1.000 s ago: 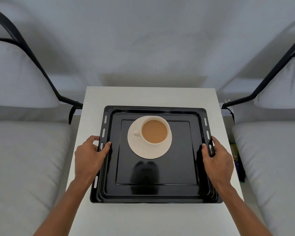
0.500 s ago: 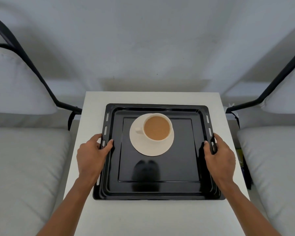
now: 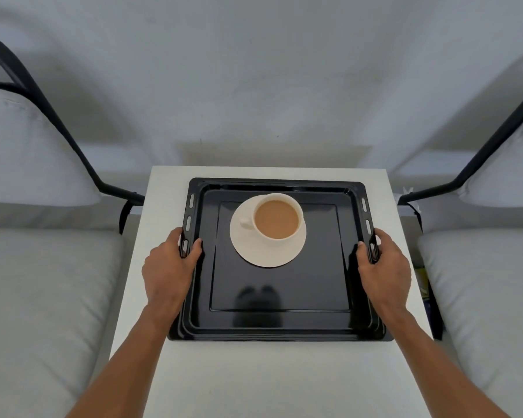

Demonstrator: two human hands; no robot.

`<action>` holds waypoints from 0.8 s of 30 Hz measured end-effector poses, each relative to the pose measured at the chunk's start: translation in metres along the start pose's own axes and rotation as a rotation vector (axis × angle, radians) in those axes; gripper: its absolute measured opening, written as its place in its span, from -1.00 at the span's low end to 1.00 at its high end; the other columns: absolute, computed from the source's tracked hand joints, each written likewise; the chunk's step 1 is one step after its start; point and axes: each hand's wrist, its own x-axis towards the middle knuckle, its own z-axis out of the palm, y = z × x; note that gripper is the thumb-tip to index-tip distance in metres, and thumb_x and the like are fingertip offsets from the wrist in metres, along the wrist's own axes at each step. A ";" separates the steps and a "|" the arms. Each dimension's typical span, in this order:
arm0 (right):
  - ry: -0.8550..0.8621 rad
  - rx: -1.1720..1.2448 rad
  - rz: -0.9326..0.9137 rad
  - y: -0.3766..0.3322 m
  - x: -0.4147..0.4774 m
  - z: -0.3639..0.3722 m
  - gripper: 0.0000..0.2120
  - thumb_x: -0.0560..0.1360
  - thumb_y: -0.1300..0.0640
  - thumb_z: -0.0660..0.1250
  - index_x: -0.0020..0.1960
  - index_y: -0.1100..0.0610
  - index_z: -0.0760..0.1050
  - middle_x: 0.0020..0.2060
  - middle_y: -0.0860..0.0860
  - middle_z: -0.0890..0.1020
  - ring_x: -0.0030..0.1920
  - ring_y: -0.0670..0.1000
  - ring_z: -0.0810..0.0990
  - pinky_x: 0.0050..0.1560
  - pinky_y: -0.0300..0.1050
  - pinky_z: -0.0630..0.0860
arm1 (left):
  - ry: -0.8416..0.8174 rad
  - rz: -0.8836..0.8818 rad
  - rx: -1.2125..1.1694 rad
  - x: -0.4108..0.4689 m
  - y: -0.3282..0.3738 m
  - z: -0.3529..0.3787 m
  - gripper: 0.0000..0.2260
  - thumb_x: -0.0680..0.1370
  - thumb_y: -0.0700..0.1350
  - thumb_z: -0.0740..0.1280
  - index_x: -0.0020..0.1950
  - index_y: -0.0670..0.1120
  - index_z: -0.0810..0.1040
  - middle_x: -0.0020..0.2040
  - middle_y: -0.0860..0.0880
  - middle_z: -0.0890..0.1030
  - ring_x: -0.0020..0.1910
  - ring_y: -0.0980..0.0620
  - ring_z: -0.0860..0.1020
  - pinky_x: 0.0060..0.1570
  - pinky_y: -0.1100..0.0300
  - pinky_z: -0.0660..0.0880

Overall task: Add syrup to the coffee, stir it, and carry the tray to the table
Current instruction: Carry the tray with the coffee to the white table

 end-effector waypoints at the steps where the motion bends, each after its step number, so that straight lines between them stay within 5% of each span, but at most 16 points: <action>1: -0.004 -0.003 -0.001 0.000 0.000 0.000 -0.58 0.60 0.05 0.35 0.42 0.14 0.48 0.13 0.15 0.71 0.12 0.20 0.66 0.14 0.07 0.57 | -0.001 0.009 0.025 -0.001 0.000 0.000 -0.60 0.58 0.11 0.34 0.29 -0.13 0.52 -0.30 -0.13 0.65 -0.30 -0.21 0.61 -0.26 0.02 0.53; 18: -0.087 -0.034 -0.012 -0.007 0.001 -0.001 -0.56 0.65 0.05 0.30 0.48 0.17 0.39 0.29 0.19 0.63 0.27 0.23 0.61 0.27 0.20 0.56 | -0.040 -0.021 0.086 -0.002 -0.001 0.002 -0.62 0.62 0.09 0.29 0.30 -0.14 0.46 -0.18 -0.18 0.67 -0.19 -0.23 0.63 -0.23 0.03 0.42; 24: -0.150 -0.112 -0.013 -0.010 0.000 -0.007 -0.52 0.64 0.06 0.32 0.50 0.18 0.34 0.27 0.23 0.50 0.20 0.24 0.57 0.13 0.14 0.56 | -0.048 0.034 0.205 -0.011 0.001 -0.007 -0.59 0.63 0.10 0.25 0.33 -0.15 0.44 0.03 -0.23 0.56 -0.05 -0.23 0.58 -0.25 -0.02 0.46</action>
